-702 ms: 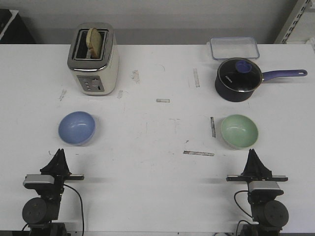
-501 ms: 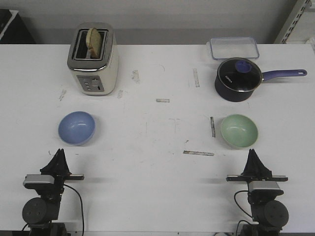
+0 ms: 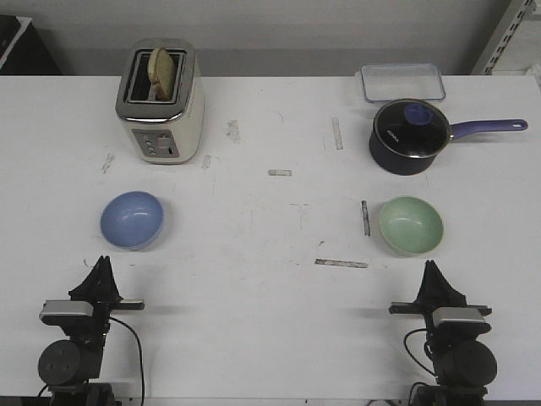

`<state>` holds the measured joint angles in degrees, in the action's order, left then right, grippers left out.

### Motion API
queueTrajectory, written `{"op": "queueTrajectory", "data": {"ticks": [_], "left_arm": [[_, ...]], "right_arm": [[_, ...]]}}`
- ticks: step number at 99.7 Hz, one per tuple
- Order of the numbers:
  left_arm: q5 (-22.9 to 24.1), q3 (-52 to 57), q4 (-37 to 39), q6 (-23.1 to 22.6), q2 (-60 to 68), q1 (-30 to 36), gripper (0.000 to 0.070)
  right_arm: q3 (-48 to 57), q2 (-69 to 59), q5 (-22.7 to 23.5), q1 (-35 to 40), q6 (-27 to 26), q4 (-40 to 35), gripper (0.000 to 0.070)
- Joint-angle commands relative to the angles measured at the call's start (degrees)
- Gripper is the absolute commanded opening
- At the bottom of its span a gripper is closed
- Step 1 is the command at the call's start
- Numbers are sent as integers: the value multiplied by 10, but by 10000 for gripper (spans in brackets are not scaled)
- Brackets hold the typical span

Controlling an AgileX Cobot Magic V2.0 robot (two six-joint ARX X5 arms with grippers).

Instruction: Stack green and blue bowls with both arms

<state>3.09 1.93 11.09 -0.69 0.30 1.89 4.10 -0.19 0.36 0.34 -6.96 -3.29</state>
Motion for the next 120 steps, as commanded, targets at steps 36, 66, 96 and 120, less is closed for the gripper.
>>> {"op": "queueTrajectory", "data": {"ticks": [36, 66, 96, 120], "left_arm": [[-1, -12, 8, 0, -1, -1, 1], [-1, -12, 8, 0, -1, -1, 1], [-1, -12, 8, 0, -1, -1, 1], [-1, -12, 8, 0, -1, -1, 1]], "right_arm": [[142, -70, 11, 1, 41, -117, 4], [238, -198, 19, 1, 38, -136, 4], [326, -341, 61, 1, 38, -168, 4], [423, -475, 71, 1, 38, -234, 4]]}}
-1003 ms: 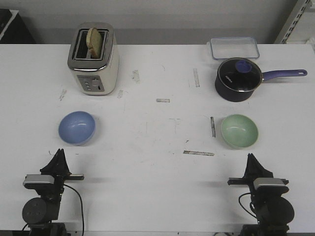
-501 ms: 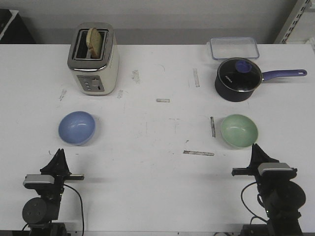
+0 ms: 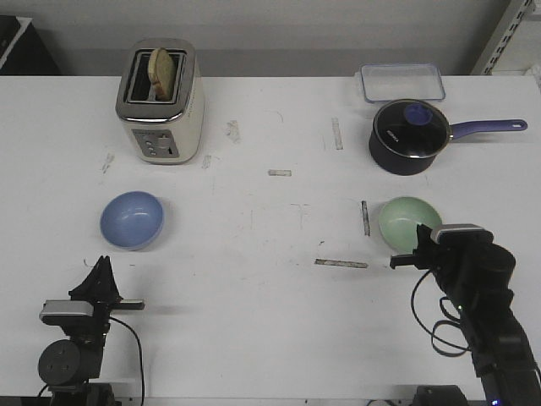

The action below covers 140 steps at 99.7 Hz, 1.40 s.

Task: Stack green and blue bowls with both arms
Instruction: 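Reach the right gripper forward and grasp the rim of the pale green bowl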

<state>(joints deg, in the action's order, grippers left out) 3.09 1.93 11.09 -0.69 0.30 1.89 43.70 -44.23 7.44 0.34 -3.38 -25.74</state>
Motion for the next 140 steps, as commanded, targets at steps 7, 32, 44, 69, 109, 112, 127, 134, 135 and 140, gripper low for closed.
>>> {"op": "queueTrajectory", "data": {"ticks": [7, 32, 44, 69, 109, 112, 127, 134, 135, 140], "left_arm": [[-1, -12, 8, 0, -1, -1, 1], [-1, -12, 8, 0, -1, -1, 1], [-1, -12, 8, 0, -1, -1, 1], [-1, -12, 8, 0, -1, -1, 1], [-1, -12, 8, 0, -1, -1, 1], [-1, -12, 8, 0, -1, -1, 1], [-1, -12, 8, 0, -1, -1, 1], [-1, -12, 8, 0, -1, -1, 1], [-1, -12, 8, 0, -1, -1, 1], [-1, -12, 8, 0, -1, -1, 1]], "right_arm": [[59, -78, 0, 0, 2, -40, 4], [167, -212, 0, -7, -41, -157, 7], [222, -263, 0, -36, -72, -214, 124], [258, -315, 16, -104, -74, -241, 422], [257, -393, 54, -178, -61, -249, 546], [257, -401, 58, -180, -57, -248, 546], [257, -445, 87, -180, -56, -233, 541], [257, -464, 92, -180, -56, -223, 528], [257, -467, 92, -180, -56, -222, 521], [257, -478, 92, -180, -56, -215, 446]]}}
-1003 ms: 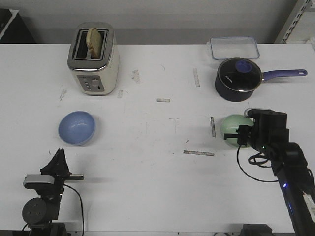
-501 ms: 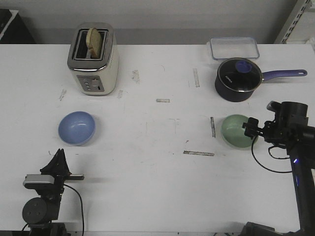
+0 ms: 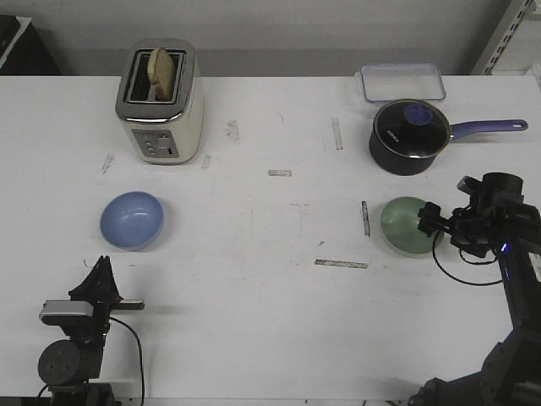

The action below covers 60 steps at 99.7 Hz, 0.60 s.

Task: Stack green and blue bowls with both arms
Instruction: 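Reach the right gripper forward and grasp the rim of the pale green bowl, then slide the green bowl with the right gripper toward the table center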

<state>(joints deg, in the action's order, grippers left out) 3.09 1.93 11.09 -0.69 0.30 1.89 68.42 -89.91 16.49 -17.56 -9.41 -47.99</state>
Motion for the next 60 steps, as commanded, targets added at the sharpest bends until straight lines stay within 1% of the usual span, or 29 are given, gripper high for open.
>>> {"op": "queueTrajectory", "data": {"ticks": [1, 13, 17, 25, 48, 60], "left_arm": [[-1, -12, 8, 0, -1, -1, 1], [-1, -12, 8, 0, -1, -1, 1], [-1, -12, 8, 0, -1, -1, 1], [-1, -12, 8, 0, -1, -1, 1], [-1, -12, 8, 0, -1, -1, 1], [-1, -12, 8, 0, -1, -1, 1]], "right_arm": [[10, -22, 1, -1, 4, 9, 425], [10, -29, 0, 0, 4, 20, 164], [10, -29, 0, 0, 4, 24, 100], [10, -29, 0, 0, 5, 28, 0], [10, -10, -2, 13, 2, 28, 0], [10, 19, -1, 37, -1, 30, 0]]}}
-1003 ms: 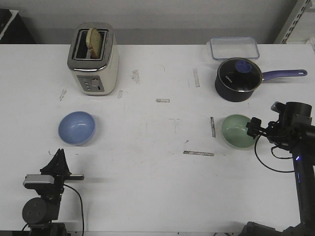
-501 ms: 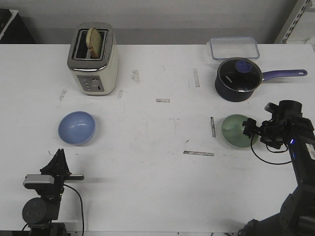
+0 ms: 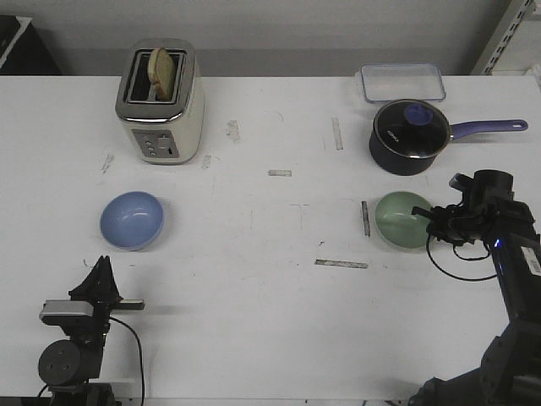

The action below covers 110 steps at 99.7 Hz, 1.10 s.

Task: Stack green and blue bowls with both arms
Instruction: 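Slide the green bowl with the right gripper toward the table center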

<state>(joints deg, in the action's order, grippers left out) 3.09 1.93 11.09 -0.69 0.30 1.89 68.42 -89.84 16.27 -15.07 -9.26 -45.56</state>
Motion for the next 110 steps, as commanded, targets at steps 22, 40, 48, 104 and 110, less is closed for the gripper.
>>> {"op": "queueTrajectory", "data": {"ticks": [22, 40, 48, 104, 110], "left_arm": [[-1, -12, 8, 0, -1, -1, 1], [-1, -12, 8, 0, -1, -1, 1], [-1, -12, 8, 0, -1, -1, 1], [-1, -12, 8, 0, -1, -1, 1], [-1, -12, 8, 0, -1, -1, 1]], "right_arm": [[10, 43, 1, 130, -68, 37, 0], [10, 36, -4, 261, -138, 75, 0], [10, 30, -19, 313, -175, 98, 0], [10, -52, -58, 444, -252, 130, 0], [10, -52, -58, 444, -252, 134, 1]]}}
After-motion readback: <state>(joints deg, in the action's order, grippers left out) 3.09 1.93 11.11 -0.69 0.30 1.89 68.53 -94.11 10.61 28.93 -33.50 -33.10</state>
